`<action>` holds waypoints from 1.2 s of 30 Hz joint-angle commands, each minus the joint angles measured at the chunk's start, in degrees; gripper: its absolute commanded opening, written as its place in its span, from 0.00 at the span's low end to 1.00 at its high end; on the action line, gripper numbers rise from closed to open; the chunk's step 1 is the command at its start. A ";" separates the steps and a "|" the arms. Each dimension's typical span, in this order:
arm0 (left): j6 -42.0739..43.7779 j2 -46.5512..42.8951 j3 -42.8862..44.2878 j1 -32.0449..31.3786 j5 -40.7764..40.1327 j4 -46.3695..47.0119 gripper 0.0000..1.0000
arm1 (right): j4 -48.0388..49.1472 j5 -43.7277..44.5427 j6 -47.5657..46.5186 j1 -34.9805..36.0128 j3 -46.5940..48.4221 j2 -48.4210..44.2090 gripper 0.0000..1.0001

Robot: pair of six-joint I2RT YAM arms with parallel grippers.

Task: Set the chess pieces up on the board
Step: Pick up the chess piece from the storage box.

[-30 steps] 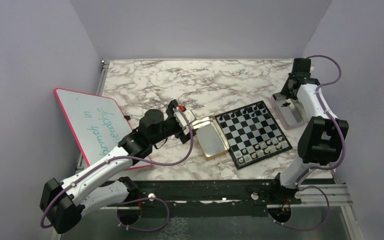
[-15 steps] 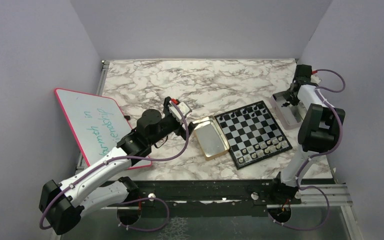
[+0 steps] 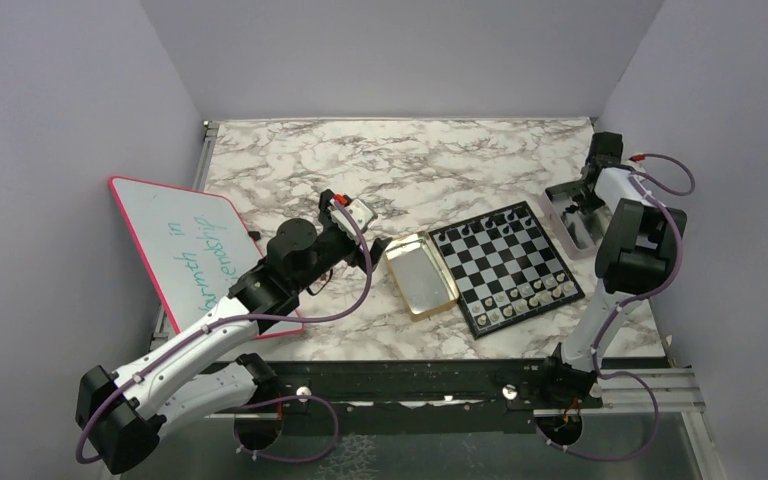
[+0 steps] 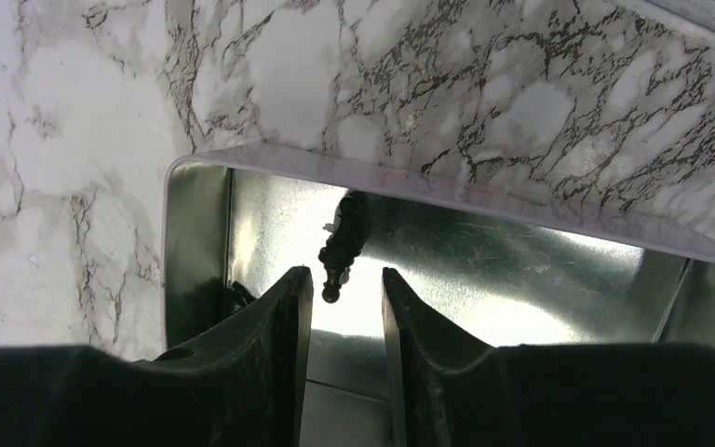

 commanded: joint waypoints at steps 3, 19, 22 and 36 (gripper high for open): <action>0.60 -0.44 -0.17 -0.11 0.06 1.23 0.99 | -0.09 2.12 2.79 -0.83 2.19 2.30 0.39; 1.30 -0.26 -0.25 -0.11 2.21 0.98 0.99 | -0.62 0.10 3.74 -1.41 4.75 5.93 0.42; 1.34 -0.15 -0.25 -0.11 2.27 1.01 0.99 | -0.77 -0.49 4.10 -1.41 4.73 6.04 0.42; 1.51 0.07 -0.25 -0.11 2.72 0.96 0.99 | -1.38 -2.08 4.18 -1.41 4.91 7.33 0.38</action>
